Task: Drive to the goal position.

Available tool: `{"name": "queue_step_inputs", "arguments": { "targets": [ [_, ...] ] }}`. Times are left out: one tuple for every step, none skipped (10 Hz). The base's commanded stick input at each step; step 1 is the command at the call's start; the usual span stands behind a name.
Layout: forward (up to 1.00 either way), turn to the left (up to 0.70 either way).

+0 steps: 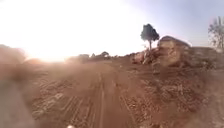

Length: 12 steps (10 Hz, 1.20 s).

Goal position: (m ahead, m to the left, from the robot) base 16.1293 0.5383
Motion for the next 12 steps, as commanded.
{"name": "queue_step_inputs", "arguments": {
  "targets": [
    [0.70,0.00],
    [0.70,0.00],
    [0.70,0.00],
    [0.70,0.00],
    [0.70,0.00],
    [0.70,0.00],
    [0.70,0.00],
    [0.70,0.00],
    [0.70,0.00],
    [0.70,0.00],
    [0.70,0.00],
    [0.70,0.00]
  ]
}}
